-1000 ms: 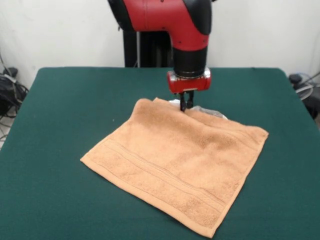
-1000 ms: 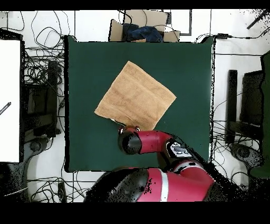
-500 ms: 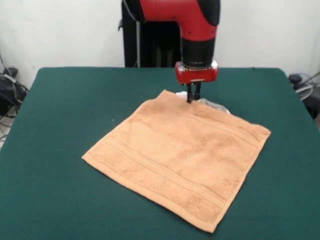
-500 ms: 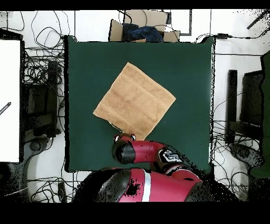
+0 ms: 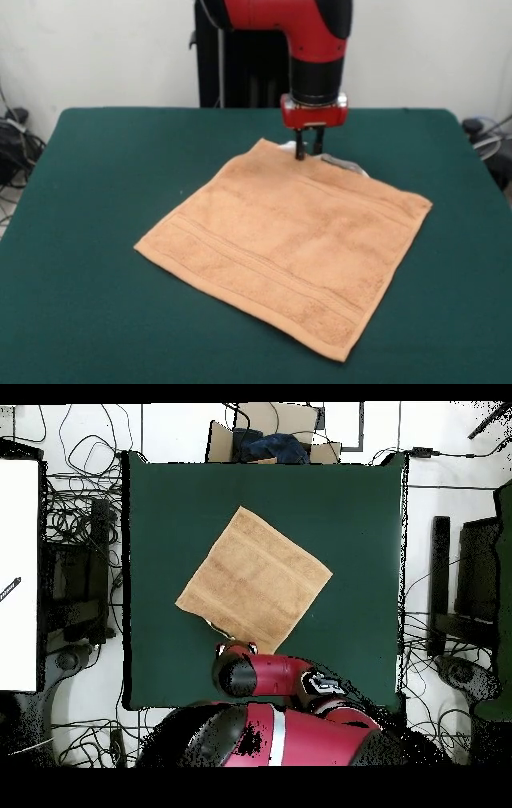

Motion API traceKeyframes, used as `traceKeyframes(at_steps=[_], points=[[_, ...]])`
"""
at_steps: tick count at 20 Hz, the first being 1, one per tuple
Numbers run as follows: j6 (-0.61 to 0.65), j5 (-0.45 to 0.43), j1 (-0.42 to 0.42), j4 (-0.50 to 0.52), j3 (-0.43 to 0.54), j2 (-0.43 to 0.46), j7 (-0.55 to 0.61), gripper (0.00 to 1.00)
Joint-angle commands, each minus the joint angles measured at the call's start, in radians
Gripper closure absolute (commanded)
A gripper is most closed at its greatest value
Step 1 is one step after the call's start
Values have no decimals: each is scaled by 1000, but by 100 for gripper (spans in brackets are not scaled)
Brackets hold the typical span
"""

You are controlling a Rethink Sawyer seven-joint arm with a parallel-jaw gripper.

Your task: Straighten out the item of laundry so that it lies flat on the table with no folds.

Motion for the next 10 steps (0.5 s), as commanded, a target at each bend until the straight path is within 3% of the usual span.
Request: traceKeyframes(at_steps=[1,10], points=[[-54,44,20,27,12,64,228,0],[-46,72,66,33,-30,19,234,0]])
